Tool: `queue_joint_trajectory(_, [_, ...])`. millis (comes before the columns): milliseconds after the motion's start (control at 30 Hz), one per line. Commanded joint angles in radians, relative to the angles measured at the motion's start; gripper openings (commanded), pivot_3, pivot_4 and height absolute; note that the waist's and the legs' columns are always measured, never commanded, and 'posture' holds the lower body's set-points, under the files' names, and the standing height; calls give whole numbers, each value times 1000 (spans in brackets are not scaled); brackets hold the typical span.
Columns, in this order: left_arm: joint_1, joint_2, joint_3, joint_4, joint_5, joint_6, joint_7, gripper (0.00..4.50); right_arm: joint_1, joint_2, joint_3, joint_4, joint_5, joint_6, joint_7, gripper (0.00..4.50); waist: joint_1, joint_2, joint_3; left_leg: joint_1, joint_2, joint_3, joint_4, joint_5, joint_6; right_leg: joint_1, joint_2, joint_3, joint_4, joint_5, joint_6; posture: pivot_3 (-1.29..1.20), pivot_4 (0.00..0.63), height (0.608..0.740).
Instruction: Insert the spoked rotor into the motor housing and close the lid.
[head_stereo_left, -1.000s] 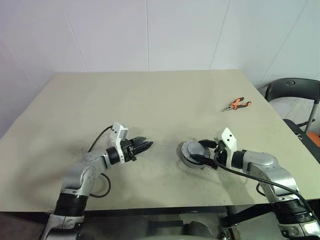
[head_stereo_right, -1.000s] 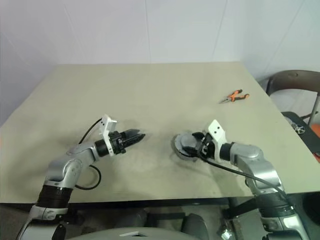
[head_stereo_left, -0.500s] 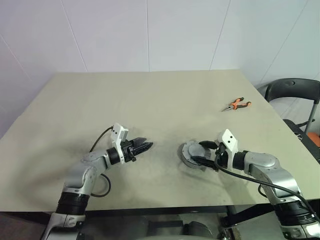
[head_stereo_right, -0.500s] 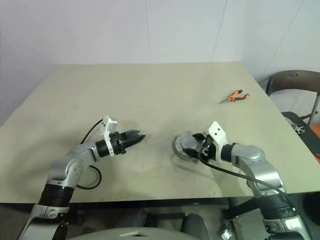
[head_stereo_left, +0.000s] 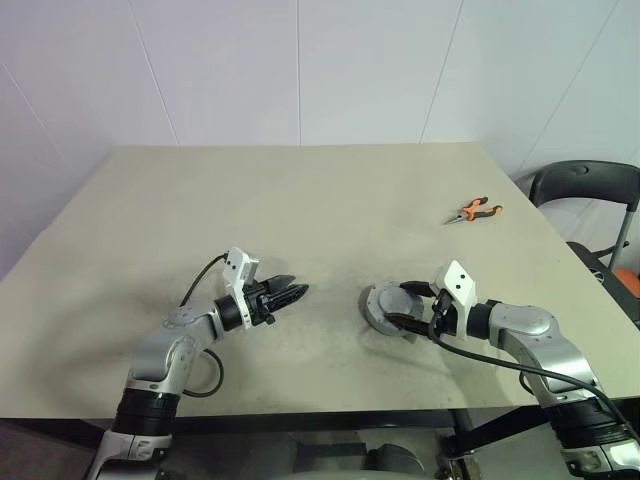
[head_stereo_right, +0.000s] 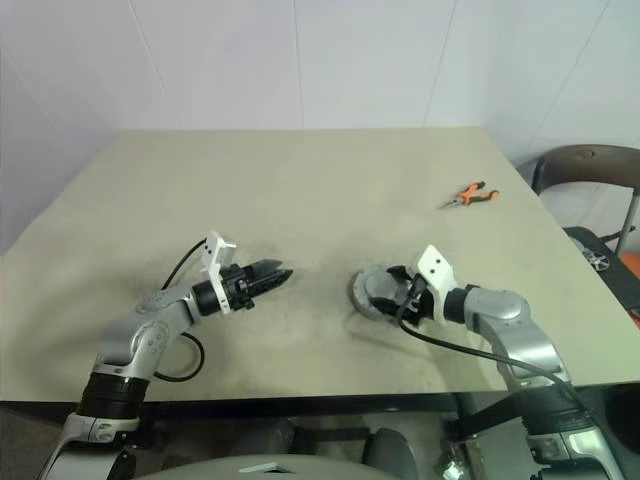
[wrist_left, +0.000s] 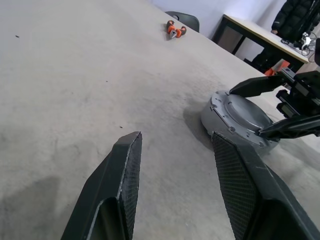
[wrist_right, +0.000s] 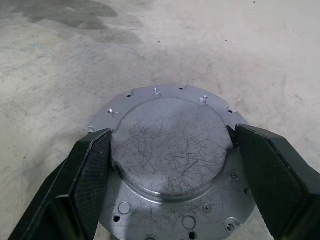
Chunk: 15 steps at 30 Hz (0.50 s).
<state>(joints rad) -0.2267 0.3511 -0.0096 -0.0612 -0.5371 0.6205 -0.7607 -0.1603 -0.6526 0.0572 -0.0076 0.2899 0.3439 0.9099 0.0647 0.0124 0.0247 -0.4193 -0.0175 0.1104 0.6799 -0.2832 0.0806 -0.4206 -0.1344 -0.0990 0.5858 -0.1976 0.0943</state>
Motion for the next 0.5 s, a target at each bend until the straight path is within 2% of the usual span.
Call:
queue_joint_trajectory(33, [-16, 2, 5, -67, -37, 12, -17, 2359, 21, -21, 6, 66, -40, 32, -11, 3538, 0, 0, 0, 0, 0, 0, 0, 0, 0, 0, 0, 0, 0, 0, 0, 0, 0, 740])
queue_joint_trajectory(333, [-273, -100, -130, 114, 37, -1, -59, 2359, 40, -23, 5, 44, -33, 51, -14, 3538, 3, -1, -1, 1, 0, 0, 2, 0, 0, 3, 0, 0, 0, 0, 0, 0, 0, 740])
queue_joint_trajectory(433, [-344, -137, -146, 199, 46, 0, -83, 1729, 52, -25, -2, 28, -30, 58, -23, 3538, 2, -1, -1, 1, 0, -1, 2, -1, 1, 3, 0, 0, -1, 0, 0, 0, 0, 740])
queue_joint_trajectory(500, [-369, -146, -172, 235, 60, 16, -106, 1060, 66, -25, -7, 9, -26, 66, -30, 3538, 3, -1, -1, 1, 0, -1, 2, -1, 1, 2, 0, 0, 0, 0, 0, 0, 0, 740])
